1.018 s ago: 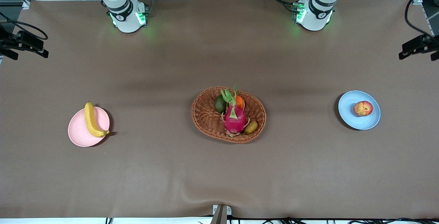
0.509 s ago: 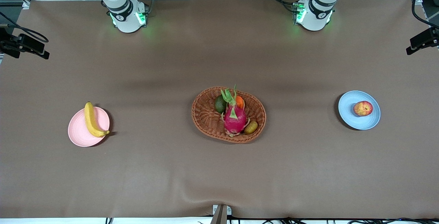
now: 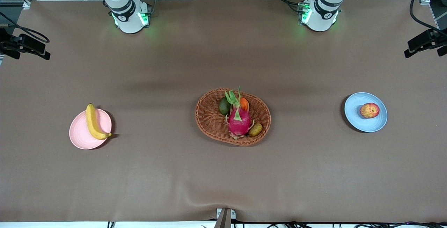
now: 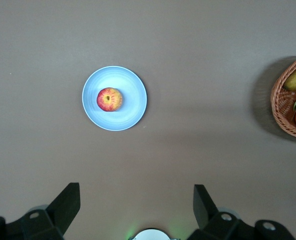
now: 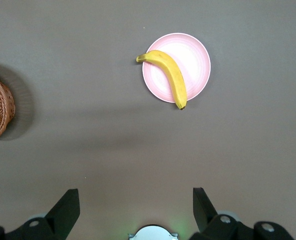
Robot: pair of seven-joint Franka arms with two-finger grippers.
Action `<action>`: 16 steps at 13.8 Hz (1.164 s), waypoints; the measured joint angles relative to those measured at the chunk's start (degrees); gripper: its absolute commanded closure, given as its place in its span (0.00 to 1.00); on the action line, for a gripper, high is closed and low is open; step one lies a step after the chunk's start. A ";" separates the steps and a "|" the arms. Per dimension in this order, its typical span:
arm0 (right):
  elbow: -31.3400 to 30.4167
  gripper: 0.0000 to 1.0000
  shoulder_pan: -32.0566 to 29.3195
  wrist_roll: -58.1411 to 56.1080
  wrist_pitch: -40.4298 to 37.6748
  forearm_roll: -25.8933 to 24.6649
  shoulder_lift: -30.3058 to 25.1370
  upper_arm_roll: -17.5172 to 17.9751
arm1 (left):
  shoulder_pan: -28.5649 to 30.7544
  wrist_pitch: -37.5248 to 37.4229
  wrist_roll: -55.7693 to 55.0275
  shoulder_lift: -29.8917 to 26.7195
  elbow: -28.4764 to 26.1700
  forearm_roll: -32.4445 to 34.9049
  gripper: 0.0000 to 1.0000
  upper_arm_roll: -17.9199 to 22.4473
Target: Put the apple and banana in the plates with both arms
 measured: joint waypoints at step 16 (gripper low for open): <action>0.00 0.00 0.03 -0.16 -0.18 -0.01 0.16 0.09 | 0.84 0.10 -0.09 0.65 0.04 0.00 0.00 -0.53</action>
